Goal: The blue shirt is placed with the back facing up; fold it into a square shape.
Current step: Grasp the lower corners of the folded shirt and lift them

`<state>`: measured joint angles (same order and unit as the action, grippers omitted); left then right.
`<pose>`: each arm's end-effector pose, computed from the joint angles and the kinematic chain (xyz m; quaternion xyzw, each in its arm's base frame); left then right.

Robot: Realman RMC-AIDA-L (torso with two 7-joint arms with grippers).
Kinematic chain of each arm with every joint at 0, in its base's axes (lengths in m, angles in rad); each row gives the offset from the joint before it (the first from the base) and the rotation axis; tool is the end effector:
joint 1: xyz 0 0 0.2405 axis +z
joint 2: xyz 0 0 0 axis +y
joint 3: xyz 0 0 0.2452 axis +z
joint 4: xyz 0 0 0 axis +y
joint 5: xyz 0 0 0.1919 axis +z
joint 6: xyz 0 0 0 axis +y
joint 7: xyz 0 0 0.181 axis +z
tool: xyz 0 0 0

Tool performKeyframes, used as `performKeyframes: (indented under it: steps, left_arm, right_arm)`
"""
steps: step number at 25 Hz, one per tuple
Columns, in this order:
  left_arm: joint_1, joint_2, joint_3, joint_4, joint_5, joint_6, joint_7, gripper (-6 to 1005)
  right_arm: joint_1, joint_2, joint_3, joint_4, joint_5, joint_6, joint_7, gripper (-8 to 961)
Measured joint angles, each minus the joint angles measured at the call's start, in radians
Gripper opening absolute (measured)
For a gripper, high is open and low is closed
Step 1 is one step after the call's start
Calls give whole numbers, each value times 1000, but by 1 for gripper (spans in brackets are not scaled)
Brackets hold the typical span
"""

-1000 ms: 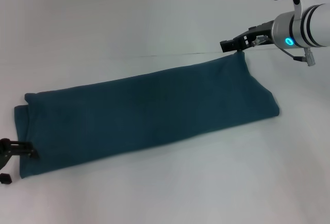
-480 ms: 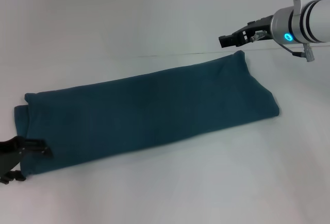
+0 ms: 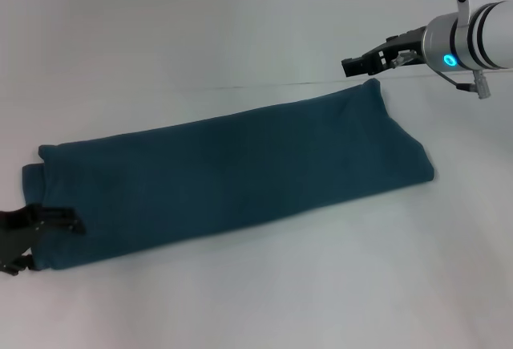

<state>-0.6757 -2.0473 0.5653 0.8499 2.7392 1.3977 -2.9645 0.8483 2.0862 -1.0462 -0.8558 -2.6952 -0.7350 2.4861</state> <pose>-0.3053 0.3610 0.0152 -0.5811 -0.7825 -0.0464 0.2189 0.1924 0.4864 0.0101 -0.8363 0.3263 0.0089 0.4406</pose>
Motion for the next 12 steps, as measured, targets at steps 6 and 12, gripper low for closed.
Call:
performKeyframes:
  steps: [6, 12]
  left_arm:
    - [-24, -1, 1, -29, -10, -9, 67, 916]
    - [-28, -4, 1, -28, -23, -9, 96, 782]
  right_arm:
    - [0, 0, 0, -2, 0, -1, -1, 935]
    - [1, 1, 0, -5, 0, -2, 0, 935]
